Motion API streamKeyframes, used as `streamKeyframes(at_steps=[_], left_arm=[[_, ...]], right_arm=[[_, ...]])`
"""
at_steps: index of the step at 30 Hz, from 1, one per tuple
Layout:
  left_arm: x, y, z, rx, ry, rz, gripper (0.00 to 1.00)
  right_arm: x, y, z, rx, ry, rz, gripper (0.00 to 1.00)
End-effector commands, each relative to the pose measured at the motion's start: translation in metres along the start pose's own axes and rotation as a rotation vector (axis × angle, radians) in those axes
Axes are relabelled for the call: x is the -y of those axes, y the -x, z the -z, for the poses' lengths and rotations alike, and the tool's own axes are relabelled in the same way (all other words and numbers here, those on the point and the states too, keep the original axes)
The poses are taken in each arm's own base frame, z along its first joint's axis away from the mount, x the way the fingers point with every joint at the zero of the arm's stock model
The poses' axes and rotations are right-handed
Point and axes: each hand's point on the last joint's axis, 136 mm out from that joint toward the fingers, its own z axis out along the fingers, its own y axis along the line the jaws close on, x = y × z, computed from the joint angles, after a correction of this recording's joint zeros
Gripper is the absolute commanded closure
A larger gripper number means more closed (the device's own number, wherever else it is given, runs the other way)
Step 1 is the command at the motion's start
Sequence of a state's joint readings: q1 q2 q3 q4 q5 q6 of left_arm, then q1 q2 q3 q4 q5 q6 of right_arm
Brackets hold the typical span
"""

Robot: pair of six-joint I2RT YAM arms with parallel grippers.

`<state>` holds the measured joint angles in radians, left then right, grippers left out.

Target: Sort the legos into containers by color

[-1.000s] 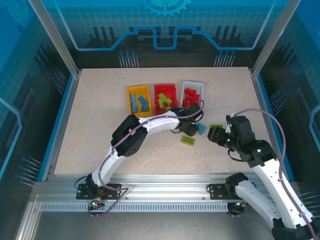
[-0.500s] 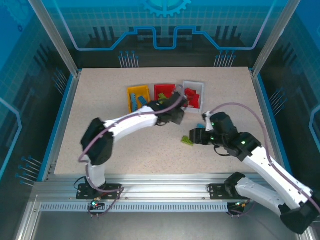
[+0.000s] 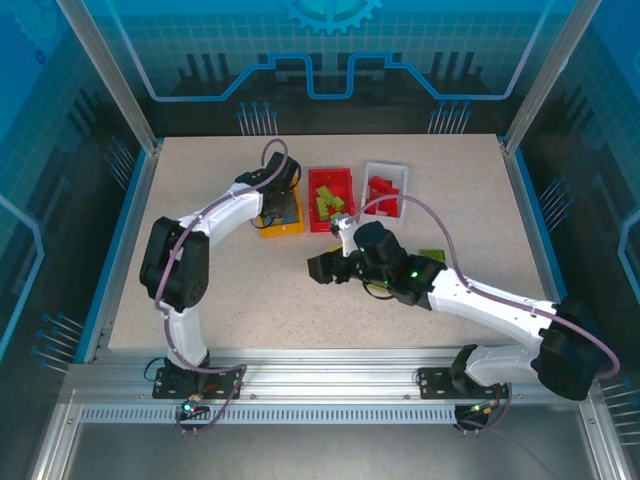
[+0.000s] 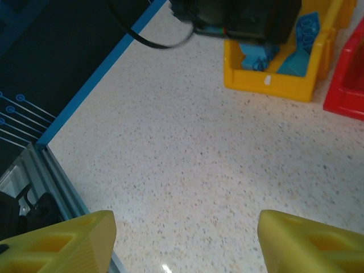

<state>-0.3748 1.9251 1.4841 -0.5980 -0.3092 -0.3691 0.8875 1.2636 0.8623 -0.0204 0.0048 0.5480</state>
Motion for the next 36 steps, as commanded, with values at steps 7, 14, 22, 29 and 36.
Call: streamKeyframes(at_steps=[7, 14, 22, 29, 36], left_arm=[[-0.003, 0.008, -0.023, -0.058, 0.018, 0.052, 0.49], [0.002, 0.019, 0.011, 0.001, -0.034, 0.068, 0.41], [0.045, 0.015, 0.093, 0.129, -0.258, 0.078, 0.39], [0.154, -0.046, 0.165, 0.22, -0.601, -0.126, 0.35], [0.221, -0.102, 0.209, 0.235, -0.817, -0.2, 0.35]], right_arm=[[0.012, 0.027, 0.001, 0.095, -0.109, -0.029, 0.29], [0.078, 0.005, 0.026, 0.039, -0.368, -0.2, 0.29], [0.192, -0.065, 0.122, -0.044, -0.889, -0.656, 0.32], [0.257, -0.08, 0.152, 0.04, -0.935, -1.058, 0.3], [0.301, -0.086, 0.129, 0.025, -0.898, -1.344, 0.28]])
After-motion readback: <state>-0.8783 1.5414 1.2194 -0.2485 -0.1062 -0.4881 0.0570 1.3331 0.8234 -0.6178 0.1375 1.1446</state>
